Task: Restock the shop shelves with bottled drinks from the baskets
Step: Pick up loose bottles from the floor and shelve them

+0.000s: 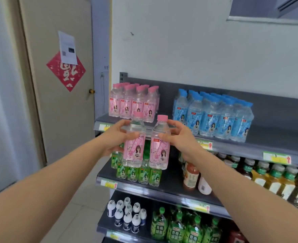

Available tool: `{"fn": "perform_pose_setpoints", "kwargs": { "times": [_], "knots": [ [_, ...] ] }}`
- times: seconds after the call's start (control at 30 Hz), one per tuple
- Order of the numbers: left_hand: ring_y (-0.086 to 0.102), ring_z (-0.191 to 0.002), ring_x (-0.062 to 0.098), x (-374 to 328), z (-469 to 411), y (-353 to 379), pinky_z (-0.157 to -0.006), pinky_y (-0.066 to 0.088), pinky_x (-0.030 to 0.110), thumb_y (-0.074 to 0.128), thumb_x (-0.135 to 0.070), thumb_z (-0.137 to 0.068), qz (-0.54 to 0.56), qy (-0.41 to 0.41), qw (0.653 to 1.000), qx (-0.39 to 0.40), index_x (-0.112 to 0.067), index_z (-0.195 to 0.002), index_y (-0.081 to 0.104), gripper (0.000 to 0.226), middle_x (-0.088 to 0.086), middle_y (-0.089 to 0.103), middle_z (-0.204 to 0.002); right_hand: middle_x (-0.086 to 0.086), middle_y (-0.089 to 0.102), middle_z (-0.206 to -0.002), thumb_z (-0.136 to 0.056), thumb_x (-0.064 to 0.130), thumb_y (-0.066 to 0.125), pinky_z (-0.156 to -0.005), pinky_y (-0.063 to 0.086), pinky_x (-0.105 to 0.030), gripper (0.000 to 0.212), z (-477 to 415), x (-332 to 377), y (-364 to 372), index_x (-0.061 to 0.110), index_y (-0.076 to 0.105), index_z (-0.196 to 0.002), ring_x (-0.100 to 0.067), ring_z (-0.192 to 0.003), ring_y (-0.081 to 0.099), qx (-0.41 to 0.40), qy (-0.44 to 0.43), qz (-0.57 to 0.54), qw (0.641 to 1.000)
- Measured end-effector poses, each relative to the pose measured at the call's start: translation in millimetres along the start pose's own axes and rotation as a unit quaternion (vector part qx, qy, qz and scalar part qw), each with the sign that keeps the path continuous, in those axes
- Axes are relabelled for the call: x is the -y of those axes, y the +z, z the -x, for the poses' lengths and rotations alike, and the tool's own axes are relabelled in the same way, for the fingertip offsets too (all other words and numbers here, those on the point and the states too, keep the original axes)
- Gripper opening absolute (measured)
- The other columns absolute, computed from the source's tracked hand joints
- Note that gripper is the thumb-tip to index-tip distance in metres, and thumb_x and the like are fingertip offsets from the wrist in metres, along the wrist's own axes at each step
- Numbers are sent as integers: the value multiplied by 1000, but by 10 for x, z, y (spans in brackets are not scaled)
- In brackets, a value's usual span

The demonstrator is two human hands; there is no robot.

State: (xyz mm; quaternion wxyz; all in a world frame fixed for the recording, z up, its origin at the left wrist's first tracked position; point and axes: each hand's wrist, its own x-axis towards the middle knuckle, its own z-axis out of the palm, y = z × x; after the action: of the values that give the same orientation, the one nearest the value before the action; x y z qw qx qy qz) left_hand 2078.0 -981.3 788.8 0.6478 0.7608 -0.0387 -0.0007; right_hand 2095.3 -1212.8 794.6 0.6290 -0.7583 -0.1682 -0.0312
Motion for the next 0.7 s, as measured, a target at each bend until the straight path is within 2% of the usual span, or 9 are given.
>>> {"fn": "perform_pose_setpoints", "kwargs": {
  "times": [0.07, 0.17, 0.27, 0.4, 0.47, 0.53, 0.6, 0.7],
  "knots": [
    [54, -106, 24, -101, -112, -102, -76, 53, 43, 77, -31, -70, 0, 18, 1000, -17, -37, -128, 41, 68, 3, 52, -119, 1, 68, -101, -76, 9, 79, -71, 55, -25, 49, -180, 98, 12, 25, 57, -116, -12, -89, 67, -8, -10, 0, 1000],
    [56, -109, 26, -231, -320, -277, -84, 53, 48, 74, -26, -79, -1, 37, 999, -22, -40, -120, 41, 55, 6, 52, -121, 1, 67, -104, -76, 10, 79, -68, 52, -22, 53, -484, 204, 51, 20, 54, -122, -10, -90, 66, -14, -27, 9, 999],
    [58, -109, 30, -320, -564, -443, -86, 54, 51, 73, -26, -79, -4, 53, 998, -28, -35, -129, 42, 60, 10, 52, -124, 1, 64, -109, -75, 15, 80, -72, 49, -22, 54, -796, 263, 125, 24, 53, -121, -12, -96, 63, -32, -45, 26, 998],
    [57, -112, 32, -423, -950, -669, -91, 50, 56, 75, -28, -75, -7, 67, 998, -18, -32, -137, 39, 71, 11, 53, -124, 0, 63, -111, -75, 17, 80, -84, 53, -32, 53, -1241, 327, 219, 25, 54, -121, -16, -100, 62, -63, -64, 36, 995],
    [56, -111, 28, -486, -1136, -770, -87, 52, 52, 74, -26, -78, -5, 76, 997, -9, -34, -134, 40, 66, 6, 55, -119, 5, 62, -107, -75, 17, 80, -73, 51, -22, 53, -1440, 363, 248, 24, 55, -121, -11, -95, 62, -84, -77, 42, 993],
    [57, -106, 24, -547, -1293, -847, -76, 54, 42, 73, -25, -81, 1, 86, 996, -3, -36, -129, 41, 59, 2, 55, -113, 11, 61, -101, -76, 15, 80, -63, 47, -13, 48, -1606, 378, 268, 27, 56, -116, -7, -89, 61, -99, -81, 47, 991],
    [58, -100, 20, -583, -1433, -900, -67, 52, 35, 72, -23, -82, 7, 93, 996, 3, -35, -127, 42, 56, 1, 55, -109, 9, 61, -101, -77, 12, 78, -64, 48, -14, 46, -1752, 338, 286, 24, 57, -116, -10, -91, 62, -103, -81, 55, 990],
    [57, -93, 15, -593, -1614, -938, -63, 49, 32, 70, -21, -83, 8, 98, 995, 10, -35, -120, 42, 49, -3, 53, -102, 3, 61, -108, -78, 10, 77, -70, 50, -19, 52, -1912, 217, 315, 19, 56, -125, -16, -96, 62, -108, -69, 67, 989]
  ]
}}
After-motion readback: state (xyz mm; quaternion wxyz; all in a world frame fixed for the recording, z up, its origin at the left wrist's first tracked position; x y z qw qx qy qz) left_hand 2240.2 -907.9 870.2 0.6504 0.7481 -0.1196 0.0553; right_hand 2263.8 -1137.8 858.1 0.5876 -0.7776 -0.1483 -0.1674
